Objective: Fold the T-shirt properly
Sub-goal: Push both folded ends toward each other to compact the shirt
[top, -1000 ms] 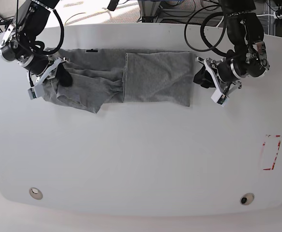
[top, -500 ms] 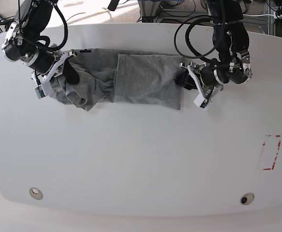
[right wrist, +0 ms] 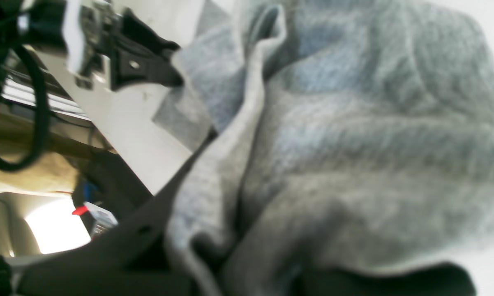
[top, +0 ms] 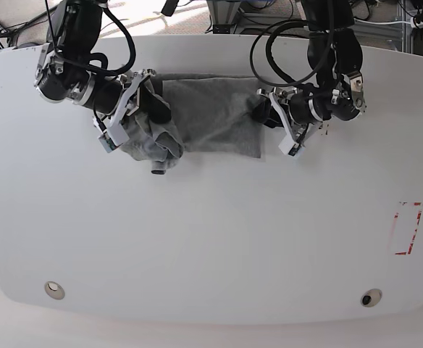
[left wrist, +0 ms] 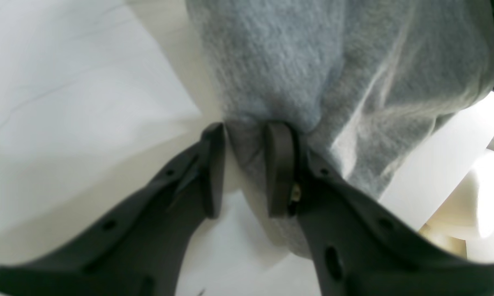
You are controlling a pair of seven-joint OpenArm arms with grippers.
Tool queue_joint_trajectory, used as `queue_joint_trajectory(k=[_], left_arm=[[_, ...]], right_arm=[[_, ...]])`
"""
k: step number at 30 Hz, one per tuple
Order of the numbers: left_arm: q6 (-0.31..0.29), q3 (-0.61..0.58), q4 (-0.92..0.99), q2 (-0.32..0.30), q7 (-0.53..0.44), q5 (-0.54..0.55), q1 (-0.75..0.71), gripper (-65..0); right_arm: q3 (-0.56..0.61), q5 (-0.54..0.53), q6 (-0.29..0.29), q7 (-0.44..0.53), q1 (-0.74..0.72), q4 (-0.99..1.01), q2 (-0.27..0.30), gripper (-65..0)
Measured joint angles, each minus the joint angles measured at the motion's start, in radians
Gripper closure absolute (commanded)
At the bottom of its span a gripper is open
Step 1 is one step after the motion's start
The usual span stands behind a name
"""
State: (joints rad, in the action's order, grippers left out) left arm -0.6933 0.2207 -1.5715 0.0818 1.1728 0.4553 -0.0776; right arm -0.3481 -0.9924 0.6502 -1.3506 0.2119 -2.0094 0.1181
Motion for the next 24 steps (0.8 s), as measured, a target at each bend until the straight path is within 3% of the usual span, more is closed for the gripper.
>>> queue_joint_trajectory(k=[5, 7, 9, 14, 15, 16, 19, 24], left_arm=[[0.0, 0.002, 0.0, 0.007, 0.0, 0.002, -0.003, -16.4], [0.0, 0.002, 0.0, 0.006, 0.0, 0.002, -0.003, -16.4], [0.0, 0.002, 0.0, 0.007, 0.0, 0.002, -0.003, -16.4], [0.0, 0.006, 0.0, 0.006, 0.0, 0.002, -0.003, -16.4], [0.0, 0.006, 0.0, 0.006, 0.0, 0.002, -0.003, -16.4], [0.0, 0.006, 0.0, 0.005, 0.0, 0.002, -0.003, -16.4], [0.0, 0.006, 0.0, 0.003, 0.0, 0.003, -0.003, -16.4], [0.0, 0.006, 0.0, 0.003, 0.0, 0.004, -0.002, -16.3]], right_arm=[[0.088, -0.011, -0.05, 0.016, -0.021, 0.001, -0.062, -0.2], [0.098, -0.006, -0.068, 0.007, -0.016, 0.001, -0.077, -3.5], [0.099, 0.002, -0.075, 0.004, -0.016, 0.002, -0.087, -13.6], [0.109, 0.071, -0.078, 0.026, -0.039, 0.027, -0.093, -55.8], [0.121, 0.097, -0.079, 0.029, -0.038, 0.029, -0.093, -62.5], [0.138, 0.125, -0.079, 0.034, -0.038, 0.029, -0.093, -65.0], [0.203, 0.174, -0.078, 0.032, -0.035, 0.029, -0.092, -63.1], [0.273, 0.166, -0.072, 0.034, -0.033, 0.028, -0.095, -56.8]])
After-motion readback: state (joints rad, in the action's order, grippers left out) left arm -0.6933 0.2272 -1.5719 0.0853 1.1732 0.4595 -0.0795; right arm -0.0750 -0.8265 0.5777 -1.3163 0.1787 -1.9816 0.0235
